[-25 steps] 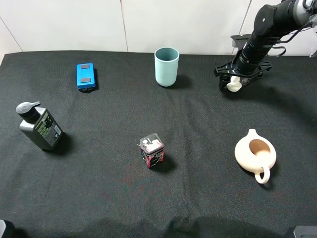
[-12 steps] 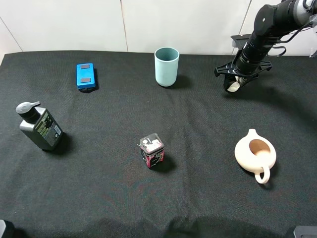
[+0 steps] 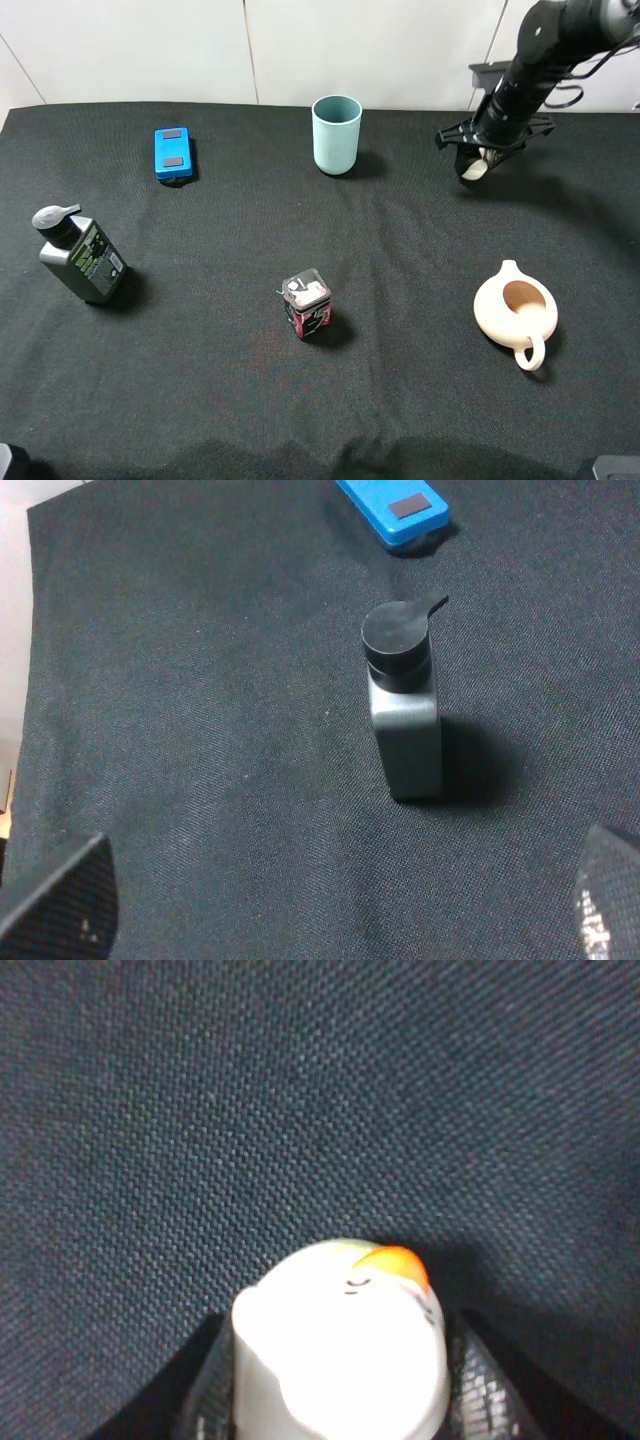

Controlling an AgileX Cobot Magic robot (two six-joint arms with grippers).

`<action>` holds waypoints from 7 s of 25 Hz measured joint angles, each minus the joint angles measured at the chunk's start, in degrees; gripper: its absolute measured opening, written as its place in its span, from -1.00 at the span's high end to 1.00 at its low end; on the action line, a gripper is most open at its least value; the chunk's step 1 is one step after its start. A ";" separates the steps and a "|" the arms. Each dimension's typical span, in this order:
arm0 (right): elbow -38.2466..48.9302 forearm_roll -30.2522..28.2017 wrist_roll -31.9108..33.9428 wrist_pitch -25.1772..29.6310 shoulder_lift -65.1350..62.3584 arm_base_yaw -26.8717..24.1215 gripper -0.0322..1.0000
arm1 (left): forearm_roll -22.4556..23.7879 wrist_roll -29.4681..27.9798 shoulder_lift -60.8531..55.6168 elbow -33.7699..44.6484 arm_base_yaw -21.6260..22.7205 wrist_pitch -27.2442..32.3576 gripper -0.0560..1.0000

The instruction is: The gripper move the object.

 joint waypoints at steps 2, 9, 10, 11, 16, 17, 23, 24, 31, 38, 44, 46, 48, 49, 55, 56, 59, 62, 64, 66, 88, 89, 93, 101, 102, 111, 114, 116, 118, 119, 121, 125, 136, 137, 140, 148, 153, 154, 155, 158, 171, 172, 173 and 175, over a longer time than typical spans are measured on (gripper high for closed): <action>0.00 -0.14 0.00 0.42 -1.42 0.00 0.29 | 0.00 0.00 0.00 0.00 0.00 0.00 -0.94; -0.11 -0.32 0.00 2.99 -5.06 0.00 0.29 | 0.00 0.00 0.00 0.00 0.00 0.00 -0.94; -0.11 -0.32 0.00 3.45 -5.40 0.00 0.29 | 0.00 0.00 0.00 0.00 0.00 0.00 -0.94; -0.11 -0.40 0.00 3.86 -5.78 0.00 0.29 | 0.00 0.00 0.00 0.00 0.00 0.00 -0.94; -0.15 -0.40 0.00 6.99 -6.92 0.00 0.30 | 0.00 0.00 0.00 0.00 0.00 0.00 -0.94; -0.15 -0.40 0.00 7.63 -7.09 0.00 0.31 | 0.00 0.00 0.00 0.00 0.00 0.00 -0.94; -0.15 -0.51 0.00 10.84 -9.18 0.00 0.31 | 0.00 0.00 0.00 0.00 0.00 0.00 -0.94; -0.15 -0.51 0.00 11.42 -9.52 0.00 0.31 | 0.00 0.00 0.00 0.00 0.00 0.00 -0.94; -0.15 1.04 0.00 17.97 -11.40 0.00 0.31 | 0.00 0.00 0.00 0.00 0.00 0.00 -0.94; -0.15 3.30 -0.05 23.31 -13.09 0.00 0.32 | 0.00 0.00 0.00 0.00 0.00 0.00 -0.94; -0.15 4.70 -0.15 26.36 -16.12 0.23 0.32 | 0.00 0.00 0.00 0.00 0.00 0.00 -0.94; -0.15 4.58 -0.22 27.39 -16.91 1.13 0.32 | 0.00 0.00 0.00 0.00 0.00 0.00 -0.94; -0.15 4.15 -0.28 27.63 -17.57 3.02 0.32 | 0.00 0.00 0.00 0.00 0.00 0.00 -0.94; -0.15 4.11 -0.28 27.85 -17.91 3.98 0.32 | 0.00 0.00 0.00 0.00 0.00 0.00 -0.94; -0.15 4.00 0.46 28.48 -19.77 10.84 0.32 | 0.00 0.00 0.00 0.00 0.00 0.00 -0.94; -0.15 4.00 0.88 28.48 -19.85 11.83 0.32 | 0.00 0.00 0.00 0.00 0.00 0.00 -0.94; -0.15 3.98 2.23 28.48 -20.01 15.67 0.32 | 0.00 0.00 0.00 0.00 0.00 0.00 -0.94; -0.15 3.93 3.38 28.42 -20.01 19.48 0.32 | 0.00 0.00 0.00 0.00 0.00 0.00 -0.94; -0.15 3.93 4.36 28.30 -20.01 21.99 0.32 | 0.00 0.00 0.00 0.00 0.00 0.00 -0.94; -0.15 3.93 5.42 27.57 -20.01 24.56 0.32 | 0.00 0.00 0.00 0.00 0.00 0.00 -0.94; -0.15 2.08 16.78 17.09 -19.81 42.22 0.33 | 0.00 0.00 0.00 0.00 0.00 0.00 -0.94; -0.15 2.08 17.01 16.69 -19.63 42.75 0.33 | 0.00 0.00 0.00 0.00 0.00 0.00 -0.94; -0.15 1.96 17.60 14.87 -18.12 44.25 0.33 | 0.00 0.00 0.00 0.00 0.00 0.00 -0.94; -0.15 2.41 17.66 10.85 -14.83 44.62 0.33 | 0.00 0.00 0.00 0.00 0.00 0.00 -0.94; -0.15 2.47 17.66 10.43 -14.27 44.62 0.33 | 0.00 0.00 0.00 0.00 0.00 0.00 -0.94; -0.15 2.38 17.66 7.70 -9.21 44.62 0.33 | 0.00 0.00 0.00 0.00 0.00 0.00 -0.93; -0.15 2.06 17.66 7.42 -7.58 44.62 0.33 | 0.00 0.00 0.00 0.00 0.00 0.00 -0.93; -0.15 2.00 17.66 7.31 -6.46 44.62 0.33 | 0.00 0.00 0.00 0.00 0.00 0.00 -0.93; -0.10 1.88 17.66 6.95 -5.68 44.62 0.33 | 0.00 0.00 0.00 0.00 0.00 0.00 -0.92; -0.10 1.83 17.66 6.73 -5.29 44.62 0.33 | 0.00 0.00 0.00 0.00 0.00 0.00 -0.92; -0.10 1.83 17.66 6.09 -4.53 44.62 0.33 | 0.00 0.00 0.00 0.00 0.00 0.00 -0.92; 0.10 1.83 17.66 5.16 -3.05 44.62 0.33 | 0.00 0.00 0.00 0.00 0.00 0.00 -0.92; 0.39 2.64 17.66 4.37 0.90 44.62 0.33 | 0.00 0.00 0.00 0.00 0.00 0.00 -0.92; 0.39 2.96 17.66 4.37 1.30 44.62 0.33 | 0.00 0.00 0.00 0.00 0.00 0.00 -0.92; 0.39 3.39 17.66 4.37 2.12 44.62 0.34 | 0.00 0.00 0.00 0.00 0.00 0.00 -0.92; 0.45 3.43 17.66 4.42 2.29 44.62 0.34 | 0.00 0.00 0.00 0.00 0.00 0.00 -0.92; 0.45 3.43 17.66 4.54 2.29 44.62 0.34 | 0.00 0.00 0.00 0.00 0.00 0.00 -0.92; 0.45 3.43 17.66 4.59 2.29 44.62 0.29 | 0.00 0.00 0.00 0.00 0.00 0.00 -0.92; 0.45 3.43 17.66 4.59 2.29 44.62 0.22 | 0.00 0.00 0.00 0.00 0.00 0.00 -0.92; 0.45 3.43 17.66 4.65 2.29 44.62 -0.14 | 0.00 0.00 0.00 0.00 0.00 0.00 -0.92; 0.19 3.85 17.66 6.97 0.08 44.62 -0.41 | 0.00 0.00 0.00 0.00 0.00 0.00 -0.92; -0.07 3.79 17.66 7.59 -0.58 44.62 -0.41 | 0.00 0.00 0.00 0.00 0.00 0.00 -0.92; -0.27 3.79 17.66 8.01 -1.23 44.62 -0.41 | 0.00 0.00 0.00 0.00 0.00 0.00 -0.92; -0.87 3.79 17.55 9.85 -2.14 44.62 -0.41 | 0.00 0.00 0.00 0.00 0.00 0.00 -0.92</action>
